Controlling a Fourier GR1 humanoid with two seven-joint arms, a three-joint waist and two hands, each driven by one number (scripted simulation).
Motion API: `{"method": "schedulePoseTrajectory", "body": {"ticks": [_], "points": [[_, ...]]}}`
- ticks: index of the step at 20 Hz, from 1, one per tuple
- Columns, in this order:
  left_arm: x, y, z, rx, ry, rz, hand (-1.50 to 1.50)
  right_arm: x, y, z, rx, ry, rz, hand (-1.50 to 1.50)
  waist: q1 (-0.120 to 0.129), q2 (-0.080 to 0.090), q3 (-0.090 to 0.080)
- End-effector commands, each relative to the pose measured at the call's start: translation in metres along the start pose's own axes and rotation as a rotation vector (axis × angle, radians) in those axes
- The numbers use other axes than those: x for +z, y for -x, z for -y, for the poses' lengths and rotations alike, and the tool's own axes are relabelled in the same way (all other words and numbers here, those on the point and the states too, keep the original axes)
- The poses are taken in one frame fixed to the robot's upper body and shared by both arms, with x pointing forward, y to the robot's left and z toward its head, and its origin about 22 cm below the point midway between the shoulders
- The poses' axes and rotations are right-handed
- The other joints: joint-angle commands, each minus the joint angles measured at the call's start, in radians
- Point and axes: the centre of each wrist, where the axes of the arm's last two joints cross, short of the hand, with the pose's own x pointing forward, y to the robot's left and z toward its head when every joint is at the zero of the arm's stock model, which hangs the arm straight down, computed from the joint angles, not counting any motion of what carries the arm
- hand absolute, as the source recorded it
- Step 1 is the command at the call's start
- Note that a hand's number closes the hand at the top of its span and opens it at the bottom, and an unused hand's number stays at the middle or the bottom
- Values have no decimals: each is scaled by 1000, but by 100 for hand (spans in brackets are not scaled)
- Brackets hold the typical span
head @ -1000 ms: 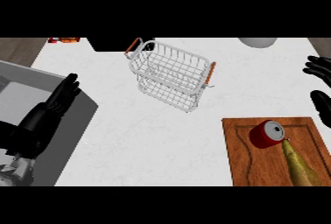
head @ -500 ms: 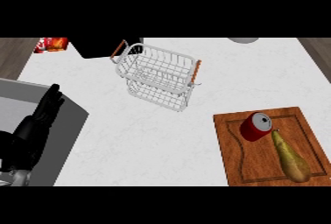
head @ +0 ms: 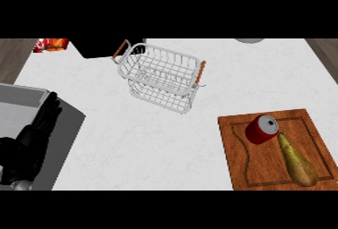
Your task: Pick the pear from the cutting board and place it in the tiered basket
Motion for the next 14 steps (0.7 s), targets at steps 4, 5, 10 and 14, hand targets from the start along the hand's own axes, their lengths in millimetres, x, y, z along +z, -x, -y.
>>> {"method": "schedulePoseTrajectory", "body": {"ticks": [4, 5, 10, 14], "points": [[19, 34, 28, 97, -2, -176, 0, 23, -14, 19, 392, -240, -98, -150, 13, 38, -68], [23, 40, 24, 82, -16, -188, 0, 26, -11, 26, 466, -234, -114, -150, 25, 35, -67], [21, 35, 28, 89, -10, -178, 0, 40, -27, 20, 605, -168, -161, -150, 37, 35, -64], [20, 32, 33, 79, -8, -171, 0, 49, -43, 9, 658, -141, -189, -150, 58, 38, -62]]}}
